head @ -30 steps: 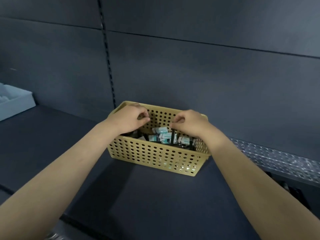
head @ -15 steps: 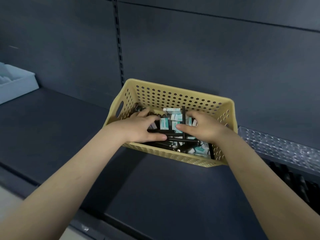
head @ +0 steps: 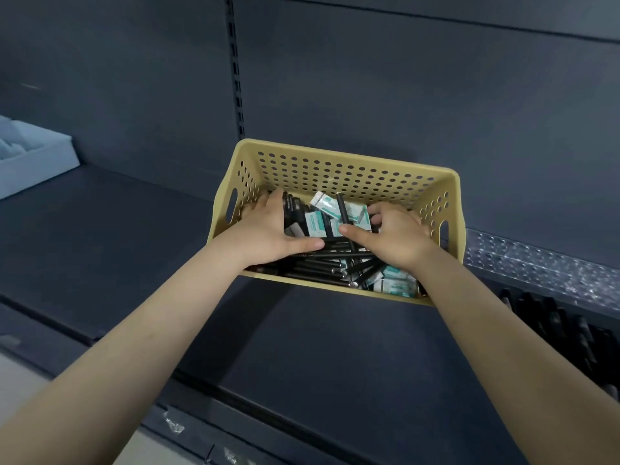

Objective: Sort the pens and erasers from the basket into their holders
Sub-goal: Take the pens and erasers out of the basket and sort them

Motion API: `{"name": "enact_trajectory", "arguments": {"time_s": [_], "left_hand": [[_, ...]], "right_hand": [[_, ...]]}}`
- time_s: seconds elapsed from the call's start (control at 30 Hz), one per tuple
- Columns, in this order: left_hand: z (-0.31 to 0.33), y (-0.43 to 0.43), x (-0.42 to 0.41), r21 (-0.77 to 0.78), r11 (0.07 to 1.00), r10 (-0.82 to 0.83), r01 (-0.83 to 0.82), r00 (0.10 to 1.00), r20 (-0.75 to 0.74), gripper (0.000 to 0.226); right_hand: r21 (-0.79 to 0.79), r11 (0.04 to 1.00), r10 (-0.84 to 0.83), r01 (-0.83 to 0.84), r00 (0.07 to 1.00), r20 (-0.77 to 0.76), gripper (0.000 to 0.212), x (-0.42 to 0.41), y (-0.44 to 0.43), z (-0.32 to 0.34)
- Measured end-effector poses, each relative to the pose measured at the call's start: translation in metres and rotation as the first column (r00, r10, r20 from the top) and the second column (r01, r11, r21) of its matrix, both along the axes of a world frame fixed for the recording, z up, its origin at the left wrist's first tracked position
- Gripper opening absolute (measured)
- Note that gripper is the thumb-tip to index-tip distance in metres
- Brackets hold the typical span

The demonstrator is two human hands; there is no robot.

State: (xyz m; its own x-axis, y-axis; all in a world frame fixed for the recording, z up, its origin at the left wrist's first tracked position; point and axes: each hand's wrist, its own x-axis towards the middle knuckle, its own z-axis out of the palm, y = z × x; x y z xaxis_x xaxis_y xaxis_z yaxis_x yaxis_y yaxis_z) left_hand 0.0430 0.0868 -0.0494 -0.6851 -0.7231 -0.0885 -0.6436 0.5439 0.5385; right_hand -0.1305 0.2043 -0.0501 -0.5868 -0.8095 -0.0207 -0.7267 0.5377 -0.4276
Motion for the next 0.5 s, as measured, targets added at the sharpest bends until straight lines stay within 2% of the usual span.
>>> {"name": "enact_trajectory", "arguments": {"time_s": [0.13,0.2,0.27,0.37,0.5], "left_hand": [[0.001,0.004,0.0,-0.008,1.0,0.014,-0.014,0.999,-0.039,0.104],[0.0,0.007,0.001,-0.006,1.0,-0.004,0.004,1.0,-0.02,0.101],[0.0,0.008,0.003,0.039,0.998,-0.045,0.047,0.998,-0.052,0.099],[-0.001,0.008,0.005,0.033,0.999,-0.033,0.035,0.997,-0.063,0.1],[-0.003,0.004,0.003,0.065,0.998,-0.01,0.01,1.0,-0.003,0.119]], "right_hand": [[-0.15,0.988,0.059,-0.033,0.983,0.172,0.068,0.003,0.003,-0.001],[-0.162,0.986,0.081,-0.048,0.975,0.207,0.077,0.004,0.003,0.0],[-0.114,0.99,0.098,-0.077,0.976,0.195,0.085,0.006,0.002,0.001],[-0.018,0.988,0.153,-0.152,0.971,0.182,0.081,0.01,0.002,0.0],[0.08,0.965,0.239,-0.249,0.964,0.113,0.073,0.012,0.004,0.0]]}}
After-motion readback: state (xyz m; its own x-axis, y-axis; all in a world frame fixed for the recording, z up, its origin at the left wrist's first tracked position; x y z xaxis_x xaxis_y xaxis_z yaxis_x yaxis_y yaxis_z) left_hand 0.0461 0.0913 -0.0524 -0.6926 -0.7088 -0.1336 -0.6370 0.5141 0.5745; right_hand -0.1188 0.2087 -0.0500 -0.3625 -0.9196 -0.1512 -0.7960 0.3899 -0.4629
